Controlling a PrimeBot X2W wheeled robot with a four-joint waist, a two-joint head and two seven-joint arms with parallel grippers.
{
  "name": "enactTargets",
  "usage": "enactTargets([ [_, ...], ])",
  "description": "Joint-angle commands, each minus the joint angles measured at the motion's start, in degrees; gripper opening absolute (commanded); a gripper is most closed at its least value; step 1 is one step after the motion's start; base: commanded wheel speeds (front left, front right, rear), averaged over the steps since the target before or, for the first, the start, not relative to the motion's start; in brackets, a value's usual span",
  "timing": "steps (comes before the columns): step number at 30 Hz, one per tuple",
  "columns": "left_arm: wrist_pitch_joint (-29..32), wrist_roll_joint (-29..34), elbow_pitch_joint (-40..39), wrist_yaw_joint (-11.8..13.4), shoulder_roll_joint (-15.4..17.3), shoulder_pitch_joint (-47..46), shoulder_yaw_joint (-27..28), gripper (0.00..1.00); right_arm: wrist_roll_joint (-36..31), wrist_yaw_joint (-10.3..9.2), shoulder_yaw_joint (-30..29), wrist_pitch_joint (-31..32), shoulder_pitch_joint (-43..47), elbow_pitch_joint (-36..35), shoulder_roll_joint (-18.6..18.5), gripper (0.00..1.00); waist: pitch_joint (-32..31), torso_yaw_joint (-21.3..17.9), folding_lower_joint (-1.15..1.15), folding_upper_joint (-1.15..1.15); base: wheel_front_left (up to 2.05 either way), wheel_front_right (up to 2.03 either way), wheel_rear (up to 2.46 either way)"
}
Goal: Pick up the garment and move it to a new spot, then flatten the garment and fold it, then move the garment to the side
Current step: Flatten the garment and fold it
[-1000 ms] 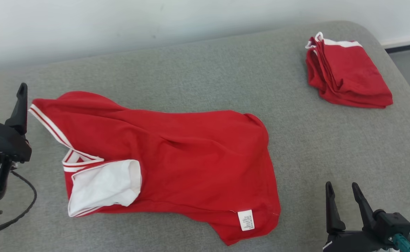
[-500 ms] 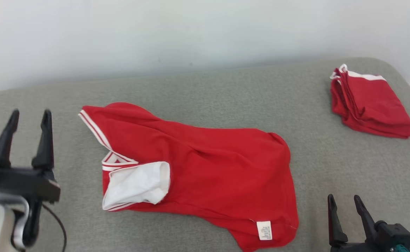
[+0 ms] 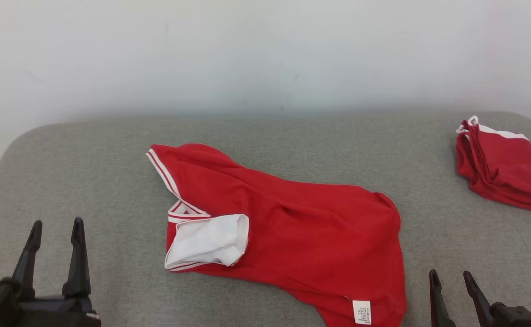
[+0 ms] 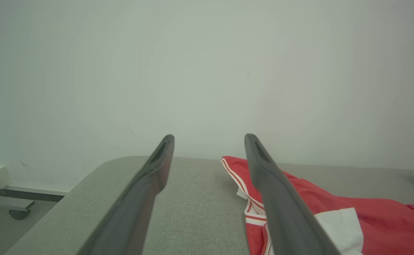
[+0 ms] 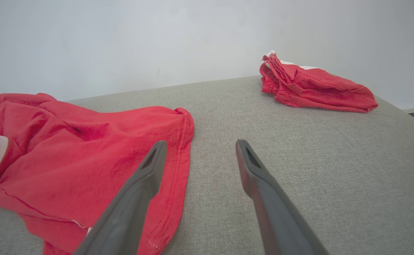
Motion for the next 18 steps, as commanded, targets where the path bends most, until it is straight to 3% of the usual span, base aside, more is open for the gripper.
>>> enactTargets([
  [1,-0.15,0.92,-0.63,-0.23,-0.69,1.29,0.67,1.0,0.09,-0.16,-0.12,0.16,0.56,-0.31,0.0,1.0,-0.62,1.01,0.01,0.01,0.0,0.0,0.0],
  [11,-0.16,5.75,-1.07,-1.24,-6.04,6.41,2.24,1.0,0.27,-0.16,0.74,0.77,0.39,-1.39,-0.01,1.0,-0.12,0.9,0.01,0.01,0.0,0.0,0.0],
  [18,-0.16,6.24,3.09,-1.36,-5.72,-0.39,-8.27,1.0,0.49,-0.16,1.2,0.57,-0.45,-1.62,-0.01,1.0,1.95,-1.35,0.01,0.01,0.0,0.0,0.0],
])
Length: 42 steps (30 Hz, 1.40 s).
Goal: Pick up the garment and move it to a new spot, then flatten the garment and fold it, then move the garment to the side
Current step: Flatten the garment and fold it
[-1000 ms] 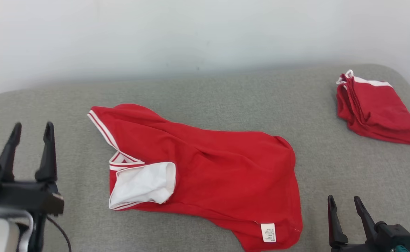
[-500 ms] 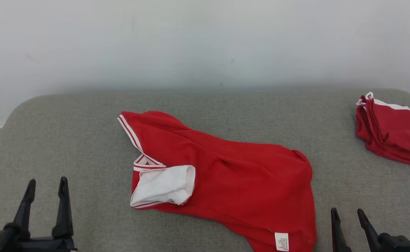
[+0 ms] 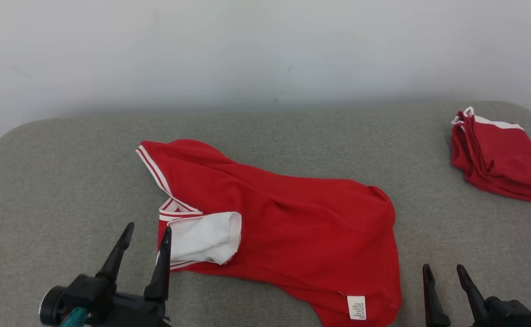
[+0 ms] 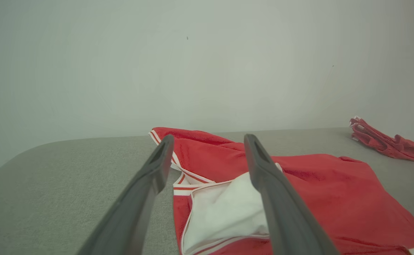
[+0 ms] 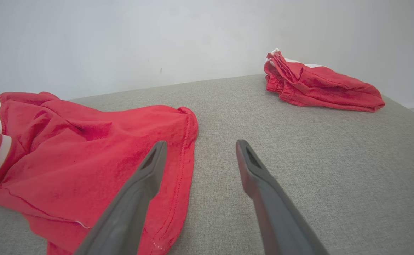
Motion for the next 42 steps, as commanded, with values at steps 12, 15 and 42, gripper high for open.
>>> enactTargets([
  [12,1.1,0.28,18.08,0.08,2.8,-17.22,-13.95,1.0,1.13,-0.16,0.4,-1.62,-2.17,1.15,-0.01,1.0,4.42,-7.07,0.0,0.0,0.0,0.0,0.0],
  [15,1.71,0.37,20.62,0.07,3.11,-18.28,-15.06,1.0,1.37,-0.16,0.44,-1.93,-2.29,1.51,-0.01,1.0,4.69,-7.67,0.0,0.0,0.0,0.0,0.0],
  [42,-0.12,-9.92,9.25,4.86,1.2,-3.08,-5.07,0.0,1.09,-0.16,-0.77,-2.6,-0.68,2.82,-0.01,1.0,1.59,-0.54,0.0,0.0,0.0,0.0,0.0],
])
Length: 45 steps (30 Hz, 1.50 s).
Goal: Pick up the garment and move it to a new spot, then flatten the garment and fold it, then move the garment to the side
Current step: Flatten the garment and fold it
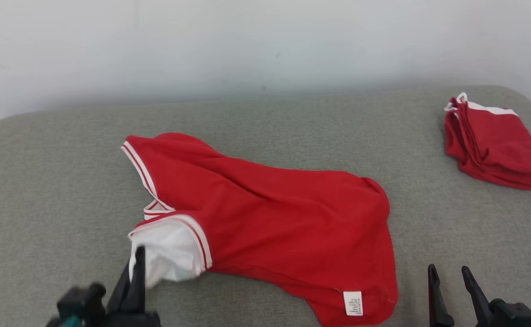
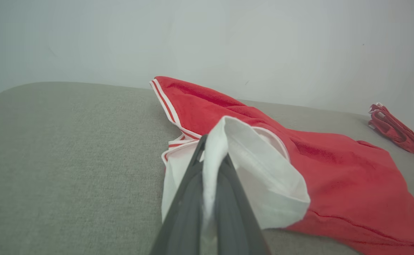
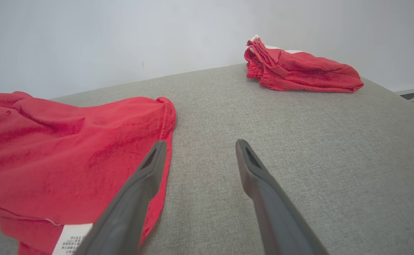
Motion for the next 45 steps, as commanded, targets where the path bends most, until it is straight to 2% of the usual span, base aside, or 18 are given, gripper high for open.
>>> enactTargets([
  [1,-0.13,-1.06,-1.04,0.48,-0.56,3.89,0.93,0.0,-0.32,-0.16,0.0,0.25,0.45,-0.09,-0.01,1.0,-1.27,2.23,0.0,0.0,0.0,0.0,0.0],
  [7,-0.14,-2.11,-2.35,1.41,-3.87,12.77,2.37,0.0,-0.8,-0.16,-0.24,0.8,0.83,-0.45,-0.01,1.0,-2.09,3.42,0.0,0.0,0.0,0.0,0.0],
  [8,-0.14,-1.69,-1.99,1.33,-4.23,13.47,2.14,0.31,-0.93,-0.16,-0.32,0.93,0.96,-0.49,-0.01,1.0,-2.29,3.57,0.0,0.0,0.0,0.0,0.0],
  [9,-0.15,-1.3,-1.63,1.23,-4.68,14.01,1.89,0.89,-0.97,-0.16,-0.34,1.12,1.05,-0.58,-0.01,1.0,-2.4,3.65,0.0,0.0,0.0,0.0,0.0],
  [10,-0.15,-1.3,-1.63,1.23,-4.68,14.01,1.89,0.89,-0.97,-0.16,-0.34,1.12,1.05,-0.58,-0.01,1.0,-2.4,3.65,0.0,0.0,0.0,0.0,0.0],
  [11,-0.15,-0.27,-0.66,1.01,-5.21,15.0,0.93,1.0,-1.08,-0.16,-0.43,1.37,1.27,-0.76,0.0,1.0,-2.73,3.79,0.0,0.0,0.0,0.0,0.0],
  [17,-0.15,1.42,-2.66,0.25,-5.8,16.56,1.13,1.0,-1.21,-0.16,-0.73,1.87,1.98,-1.37,0.0,1.0,-3.66,4.12,0.0,0.0,0.0,0.0,0.0],
  [23,-0.15,3.5,-8.8,0.25,-5.23,18.15,5.51,1.0,-0.58,-0.16,-0.64,1.72,2.56,-1.53,0.01,1.0,-4.16,4.25,0.0,0.0,0.0,0.0,0.0],
  [27,-0.15,4.44,-9.35,-0.29,-4.2,17.04,8.51,1.0,-0.36,-0.16,-0.4,1.59,2.54,-1.32,0.0,1.0,-4.17,3.86,0.0,0.0,0.0,0.0,0.0],
  [36,-0.16,5.4,-5.45,-1.46,-1.32,11.09,11.66,1.0,-0.41,-0.16,-0.26,1.58,2.14,-1.24,-0.01,1.0,-3.5,1.7,0.0,0.0,0.0,0.0,0.0],
  [45,-0.16,4.71,4.49,-3.45,1.08,3.83,11.21,1.0,-0.61,-0.16,-0.1,1.46,1.03,-1.35,-0.01,1.0,-0.95,-0.79,0.0,0.0,0.0,0.0,0.0],
])
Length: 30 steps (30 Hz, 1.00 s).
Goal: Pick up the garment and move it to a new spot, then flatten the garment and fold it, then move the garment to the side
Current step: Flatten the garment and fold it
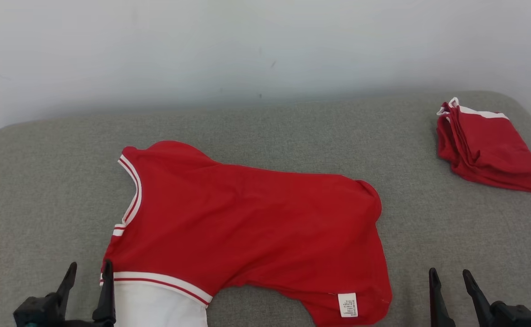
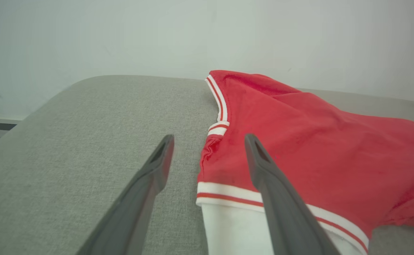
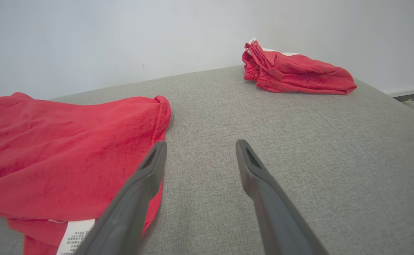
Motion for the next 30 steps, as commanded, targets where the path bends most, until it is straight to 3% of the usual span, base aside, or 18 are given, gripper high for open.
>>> enactTargets([
  [1,-0.15,-0.57,1.56,-0.31,0.39,-1.27,-0.07,1.0,-0.16,-0.16,-0.09,-0.27,-0.58,-0.02,-0.01,1.0,1.16,-1.05,0.0,0.0,0.0,0.0,0.0],
  [8,0.35,-1.87,12.06,-1.01,2.45,-6.6,-1.71,1.0,-0.22,-0.16,-0.13,-0.69,-1.66,0.46,-0.01,1.0,3.23,-2.7,0.0,0.0,0.0,0.0,0.0],
  [13,3.09,-3.51,16.79,-1.34,2.05,-8.39,-3.87,1.0,-0.31,-0.16,-0.17,-0.79,-1.94,0.76,-0.01,1.0,3.48,-3.06,0.0,0.0,0.0,0.0,0.0],
  [14,3.04,-4.11,17.16,-1.35,2.09,-8.76,-4.01,0.78,-0.34,-0.16,-0.22,-0.81,-2.01,0.78,-0.01,1.0,3.49,-3.09,0.0,0.0,0.0,0.0,0.0],
  [15,3.04,-4.11,17.16,-1.35,2.09,-8.76,-4.01,0.78,-0.34,-0.16,-0.22,-0.81,-2.01,0.78,-0.01,1.0,3.49,-3.09,0.0,0.0,0.0,0.0,0.0],
  [16,2.76,-4.7,17.6,-1.21,2.08,-9.02,-4.14,0.28,-0.38,-0.16,-0.26,-0.85,-2.06,0.81,-0.01,1.0,3.4,-3.1,0.0,0.0,0.0,0.0,0.0],
  [17,2.44,-4.99,18.02,-1.25,2.22,-9.14,-4.48,0.0,-0.42,-0.16,-0.32,-0.86,-2.04,0.77,-0.01,1.0,3.3,-3.08,0.0,0.0,0.0,0.0,0.0],
  [30,-0.16,-8.46,17.28,-0.66,1.63,-4.24,-0.28,0.0,-0.76,-0.16,-1.12,-0.4,-0.79,0.35,-0.02,1.0,1.83,-0.65,0.0,0.0,0.0,0.0,0.0],
])
